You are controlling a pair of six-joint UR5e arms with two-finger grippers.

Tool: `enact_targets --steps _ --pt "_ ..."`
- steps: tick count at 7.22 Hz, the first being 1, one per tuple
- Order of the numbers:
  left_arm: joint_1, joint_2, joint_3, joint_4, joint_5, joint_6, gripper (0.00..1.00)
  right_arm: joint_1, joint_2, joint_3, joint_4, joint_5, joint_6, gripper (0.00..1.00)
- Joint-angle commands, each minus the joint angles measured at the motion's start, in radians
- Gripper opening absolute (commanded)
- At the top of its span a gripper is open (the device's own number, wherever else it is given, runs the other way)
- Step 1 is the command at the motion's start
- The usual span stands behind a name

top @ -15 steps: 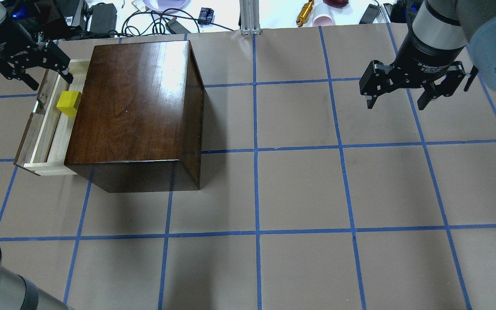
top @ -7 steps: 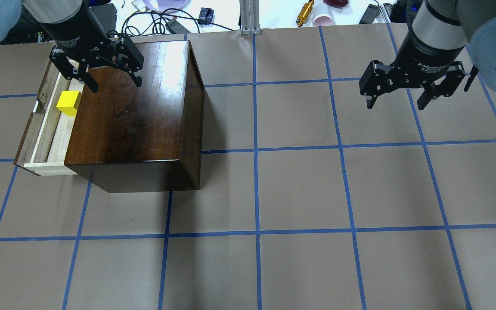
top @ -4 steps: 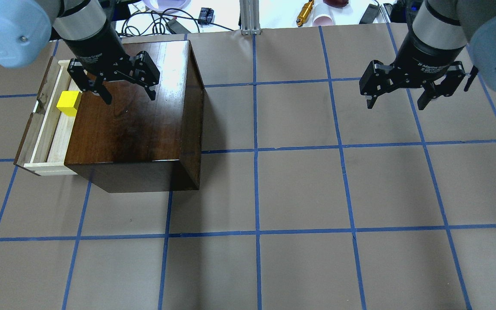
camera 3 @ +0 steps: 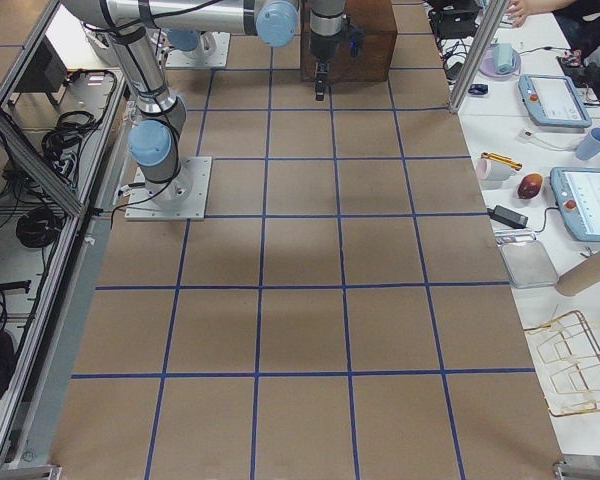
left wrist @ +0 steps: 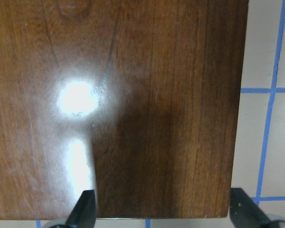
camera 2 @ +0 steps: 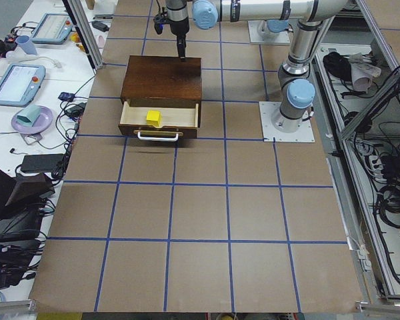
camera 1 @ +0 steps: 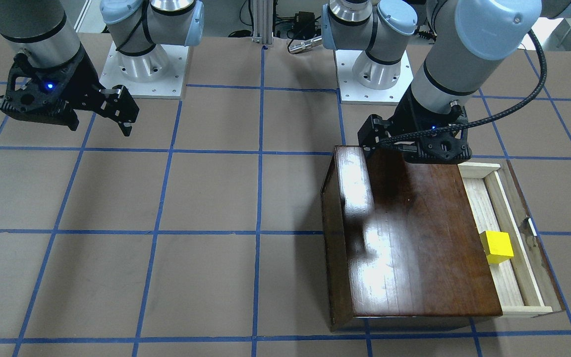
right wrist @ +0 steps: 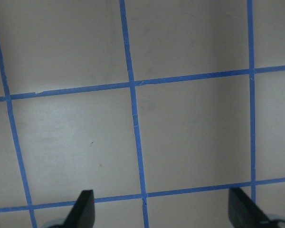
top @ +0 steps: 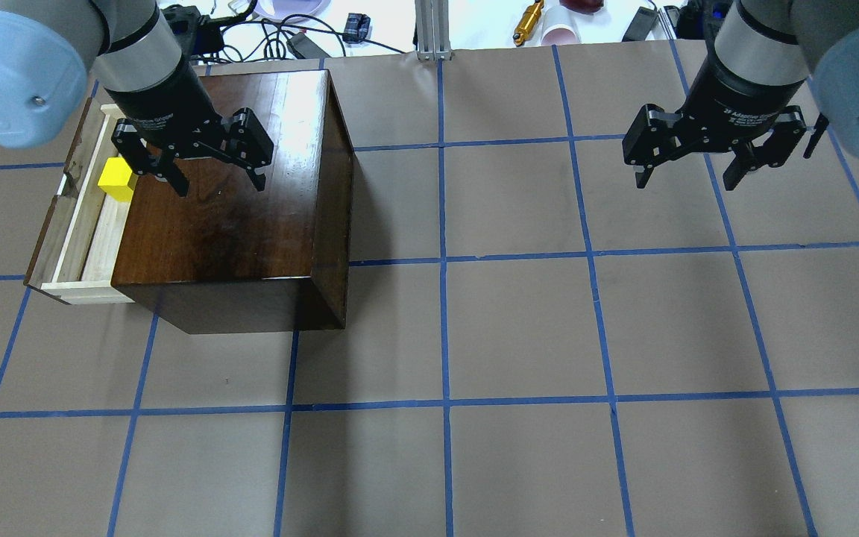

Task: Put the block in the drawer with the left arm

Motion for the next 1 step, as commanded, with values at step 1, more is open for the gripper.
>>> enact_targets --steps 1 --pt "0.002 0.002 -0.001 0.0 0.0 0.001 1.0 -0.002 0.0 0.0 0.0 0.0 0.0 1.0"
